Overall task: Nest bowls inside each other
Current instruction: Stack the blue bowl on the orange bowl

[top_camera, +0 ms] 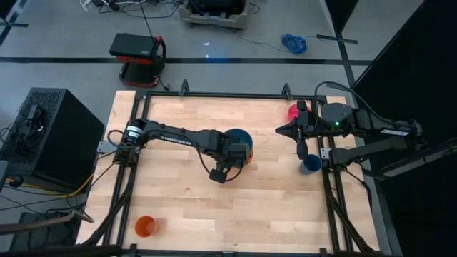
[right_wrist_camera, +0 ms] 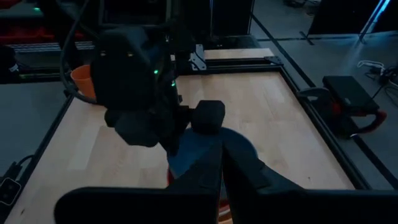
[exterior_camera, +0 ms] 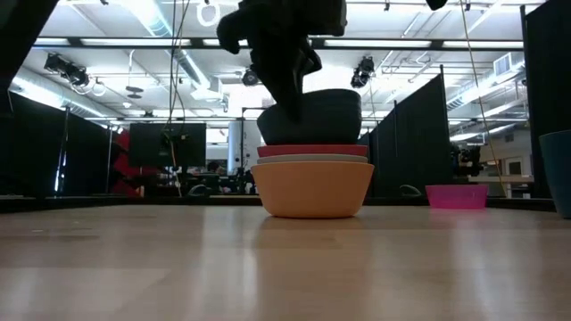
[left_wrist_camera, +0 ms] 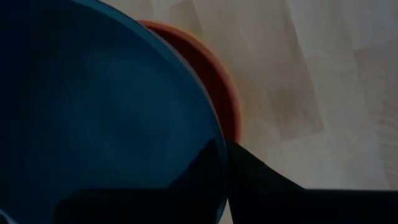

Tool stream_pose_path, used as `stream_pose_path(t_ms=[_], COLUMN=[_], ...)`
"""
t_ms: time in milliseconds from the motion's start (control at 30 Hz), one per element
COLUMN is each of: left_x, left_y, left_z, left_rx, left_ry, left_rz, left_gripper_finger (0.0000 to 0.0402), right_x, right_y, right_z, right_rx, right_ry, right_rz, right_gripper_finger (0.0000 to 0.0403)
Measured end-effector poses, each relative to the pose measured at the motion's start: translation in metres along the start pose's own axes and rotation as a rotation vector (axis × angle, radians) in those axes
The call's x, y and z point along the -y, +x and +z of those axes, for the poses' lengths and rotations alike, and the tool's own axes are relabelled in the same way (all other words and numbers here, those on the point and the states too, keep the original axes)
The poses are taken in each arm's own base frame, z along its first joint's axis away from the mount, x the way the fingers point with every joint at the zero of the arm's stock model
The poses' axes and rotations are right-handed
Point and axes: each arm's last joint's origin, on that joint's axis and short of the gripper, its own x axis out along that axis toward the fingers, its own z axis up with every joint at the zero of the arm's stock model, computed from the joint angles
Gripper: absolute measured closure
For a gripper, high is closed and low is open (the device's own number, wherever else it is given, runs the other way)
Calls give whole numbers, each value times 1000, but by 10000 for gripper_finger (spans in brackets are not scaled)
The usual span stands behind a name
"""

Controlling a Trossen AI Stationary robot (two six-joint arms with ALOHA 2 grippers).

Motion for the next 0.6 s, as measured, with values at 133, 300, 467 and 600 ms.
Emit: stream_pose_path(t_ms=[133,300,467,600], left_x=[-3,-7,-8,-7], left_y=[8,17,23,23], left_z=[0,0,-1,-3], left_rx=[-12,-28,-42,-50], left_ry=[-8,-18,-24,-27], left_rz=[-7,-17,-45,-79], left_gripper_finger=[402,402,402,402], right_x=[0,0,0,0], right_y=[0,0,0,0], right_z=[0,0,0,-1], right_rx=[0,-1,-5,-7], right_ry=[2,3,4,4], right_rz=[0,0,0,0], right_gripper_finger=[403,403,403,403])
